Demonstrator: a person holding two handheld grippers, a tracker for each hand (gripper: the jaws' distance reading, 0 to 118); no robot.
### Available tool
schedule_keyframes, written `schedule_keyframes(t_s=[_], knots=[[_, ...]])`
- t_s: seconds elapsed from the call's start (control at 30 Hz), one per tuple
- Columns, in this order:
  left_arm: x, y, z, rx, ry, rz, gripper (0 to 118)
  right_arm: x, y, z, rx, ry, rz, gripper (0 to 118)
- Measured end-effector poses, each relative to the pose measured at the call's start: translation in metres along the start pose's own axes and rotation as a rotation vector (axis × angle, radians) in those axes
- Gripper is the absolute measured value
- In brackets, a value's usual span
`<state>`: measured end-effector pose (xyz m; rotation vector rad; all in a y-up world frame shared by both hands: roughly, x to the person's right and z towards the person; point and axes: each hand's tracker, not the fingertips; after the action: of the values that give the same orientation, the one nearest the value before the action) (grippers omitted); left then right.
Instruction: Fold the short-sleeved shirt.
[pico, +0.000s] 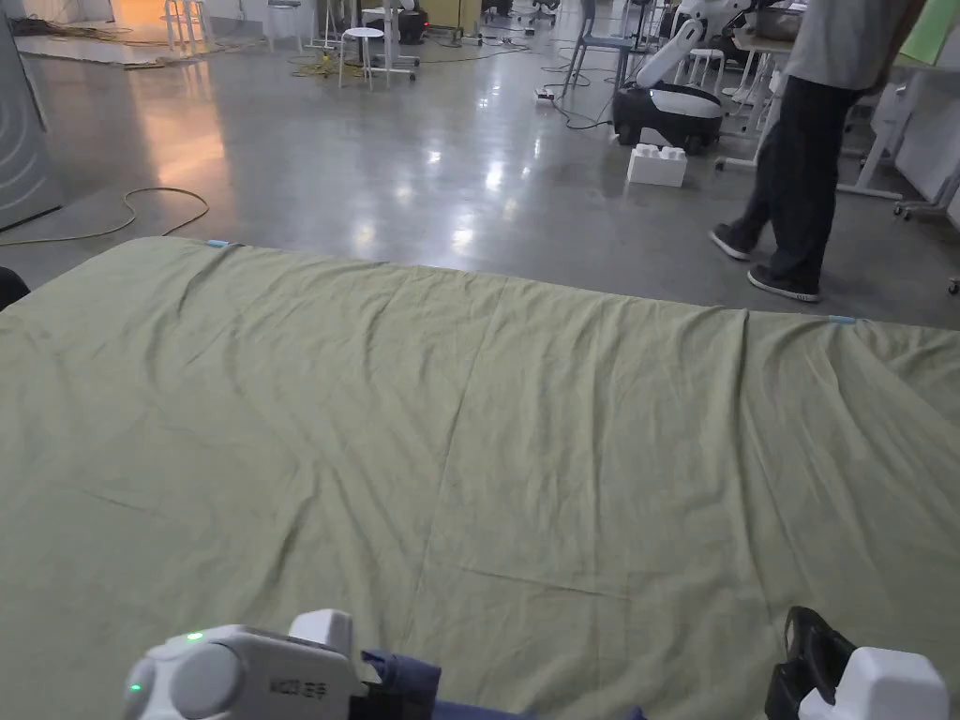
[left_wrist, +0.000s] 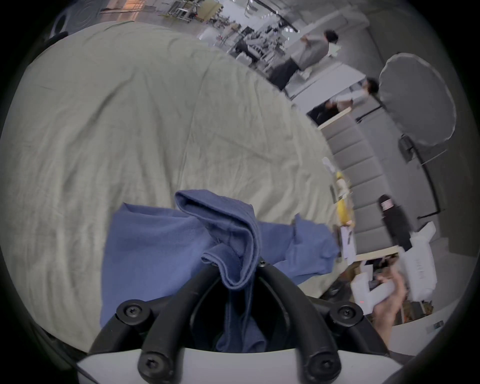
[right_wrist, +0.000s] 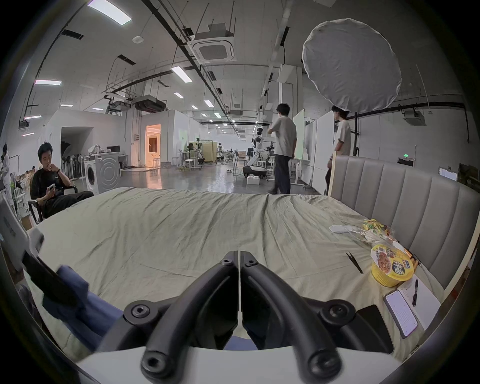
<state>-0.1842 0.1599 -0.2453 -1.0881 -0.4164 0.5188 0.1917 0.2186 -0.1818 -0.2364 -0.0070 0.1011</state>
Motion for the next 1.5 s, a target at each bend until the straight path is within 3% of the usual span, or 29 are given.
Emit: schedule_keyframes(t_s=[0.1, 0.13, 0.2, 0.37, 0.47, 0.5, 0.7, 0.83, 0.97, 1.27, 1.5], knots=[[0.019, -0.012, -0.037, -0.076, 0.069, -0.016, 12, 0.002, -0.002, 0.002, -0.005, -0.009, 0.001, 2], [0.027, -0.017, -0.047, -0.040, -0.038, 0.030, 12, 0.003, -0.002, 0.003, -0.007, -0.012, 0.001, 2], [0.023, -0.018, -0.057, -0.057, -0.001, 0.057, 13, 0.004, -0.003, 0.004, -0.011, -0.016, 0.000, 2], [0.018, -0.016, -0.054, -0.063, 0.023, 0.095, 27, 0.006, -0.005, 0.005, -0.024, -0.021, 0.006, 2], [0.020, -0.009, -0.035, -0.045, -0.048, 0.138, 58, 0.007, -0.007, 0.005, -0.028, -0.021, 0.008, 2], [0.021, -0.006, -0.027, -0.019, -0.044, 0.120, 60, 0.007, -0.007, 0.005, -0.030, -0.020, 0.009, 2], [0.022, 0.006, 0.011, 0.048, -0.015, 0.054, 57, 0.007, -0.006, 0.006, -0.033, -0.014, 0.023, 2], [0.019, 0.001, 0.008, 0.008, 0.097, -0.049, 26, 0.007, -0.008, 0.005, -0.039, -0.016, 0.022, 2], [0.021, -0.010, -0.015, -0.066, 0.038, -0.074, 18, 0.006, -0.012, 0.004, -0.050, -0.012, 0.014, 2], [0.053, -0.031, -0.078, -0.132, 0.042, -0.166, 18, 0.004, -0.019, 0.004, -0.069, -0.005, 0.011, 2], [0.058, -0.026, -0.083, -0.098, 0.056, -0.180, 18, 0.005, -0.021, 0.004, -0.074, -0.009, 0.011, 2]])
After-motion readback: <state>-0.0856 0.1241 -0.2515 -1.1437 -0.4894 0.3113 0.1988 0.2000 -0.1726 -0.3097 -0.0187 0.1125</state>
